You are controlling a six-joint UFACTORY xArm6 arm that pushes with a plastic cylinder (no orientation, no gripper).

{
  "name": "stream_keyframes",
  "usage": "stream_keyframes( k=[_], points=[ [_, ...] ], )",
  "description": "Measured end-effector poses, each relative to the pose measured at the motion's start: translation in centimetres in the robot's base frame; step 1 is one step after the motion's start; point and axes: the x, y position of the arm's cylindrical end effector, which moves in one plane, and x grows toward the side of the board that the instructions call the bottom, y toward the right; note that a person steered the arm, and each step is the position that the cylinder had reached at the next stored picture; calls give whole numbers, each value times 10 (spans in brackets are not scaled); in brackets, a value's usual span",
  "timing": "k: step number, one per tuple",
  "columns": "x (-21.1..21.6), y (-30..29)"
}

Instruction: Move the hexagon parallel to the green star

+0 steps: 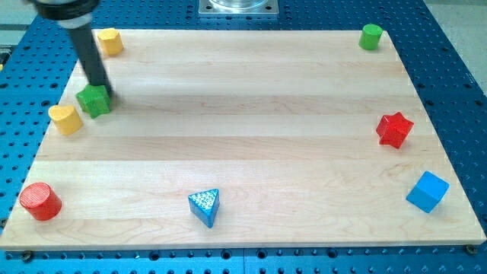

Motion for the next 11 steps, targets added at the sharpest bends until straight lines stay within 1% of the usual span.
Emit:
stream_keyframes(
  k=[1,2,3,4,5,6,7,8,9,10,11],
  points=[
    [-13,-13],
    [-44,77],
    [-97,118],
    [-166,113],
    [-167,98],
    [-167,56],
    [-135,50],
    [-154,79],
    [-168,70],
    [-168,20],
    [-161,4]
  ],
)
